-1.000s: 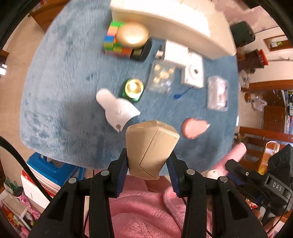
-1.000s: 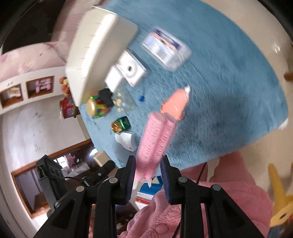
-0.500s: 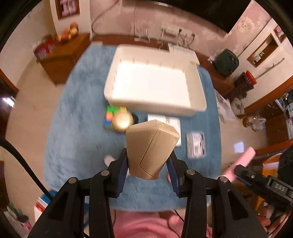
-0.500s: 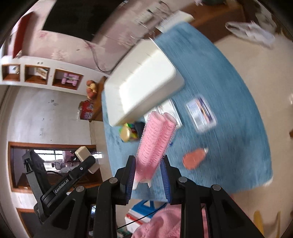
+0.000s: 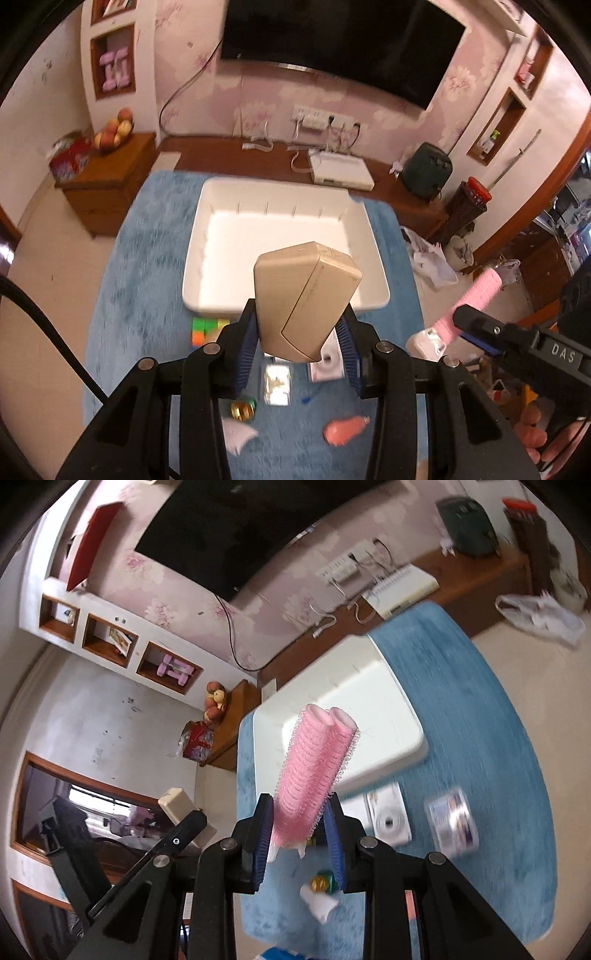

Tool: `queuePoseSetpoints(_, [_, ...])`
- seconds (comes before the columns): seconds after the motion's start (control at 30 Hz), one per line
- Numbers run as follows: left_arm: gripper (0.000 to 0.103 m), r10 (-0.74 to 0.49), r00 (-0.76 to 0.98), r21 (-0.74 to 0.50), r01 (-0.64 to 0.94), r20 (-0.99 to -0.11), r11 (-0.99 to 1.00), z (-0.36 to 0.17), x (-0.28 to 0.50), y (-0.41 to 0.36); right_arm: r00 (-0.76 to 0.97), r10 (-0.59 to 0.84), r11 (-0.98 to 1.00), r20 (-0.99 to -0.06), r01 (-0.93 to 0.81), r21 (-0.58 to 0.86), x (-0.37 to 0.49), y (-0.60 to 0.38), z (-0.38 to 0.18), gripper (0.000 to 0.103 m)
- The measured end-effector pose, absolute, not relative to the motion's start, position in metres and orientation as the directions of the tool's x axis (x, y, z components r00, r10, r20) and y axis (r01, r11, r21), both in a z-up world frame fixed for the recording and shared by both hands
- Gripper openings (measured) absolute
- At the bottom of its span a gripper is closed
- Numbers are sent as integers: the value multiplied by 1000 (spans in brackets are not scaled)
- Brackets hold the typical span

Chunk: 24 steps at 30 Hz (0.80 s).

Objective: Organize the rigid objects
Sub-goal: 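Carry the beige block and pink roller into the white bin and release both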

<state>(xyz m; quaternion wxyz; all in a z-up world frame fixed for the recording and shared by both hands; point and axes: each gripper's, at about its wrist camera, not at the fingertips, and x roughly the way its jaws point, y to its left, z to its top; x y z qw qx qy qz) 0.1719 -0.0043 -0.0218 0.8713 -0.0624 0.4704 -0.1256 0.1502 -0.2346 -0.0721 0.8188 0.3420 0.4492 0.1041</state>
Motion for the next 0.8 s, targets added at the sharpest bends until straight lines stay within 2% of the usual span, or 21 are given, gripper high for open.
queuePoseSetpoints(0.17, [44, -303, 583, -233, 195, -754, 953, -26, 190, -5, 604, 445, 773, -661, 113, 624, 179, -229, -78, 28])
queuePoseSetpoints(0.37, [44, -260, 680, -152, 216, -686, 965, -39, 220, -4, 621, 435, 789, -652, 86, 608, 213, -225, -95, 28])
queuePoseSetpoints(0.47, [44, -286, 687, -187, 218, -668, 958, -54, 241, 0, 635, 425, 802, -645, 66, 593, 226, -223, -106, 28])
queuePoseSetpoints(0.6, [44, -262, 663, -203, 167, -701, 965, -76, 268, 1, 620, 404, 830, -672, 61, 555, 244, -220, -122, 28])
queuePoseSetpoints(0.8, [44, -299, 575, -293, 105, -762, 950, -106, 294, 7, 589, 375, 856, -716, 77, 512, 264, -222, -136, 29])
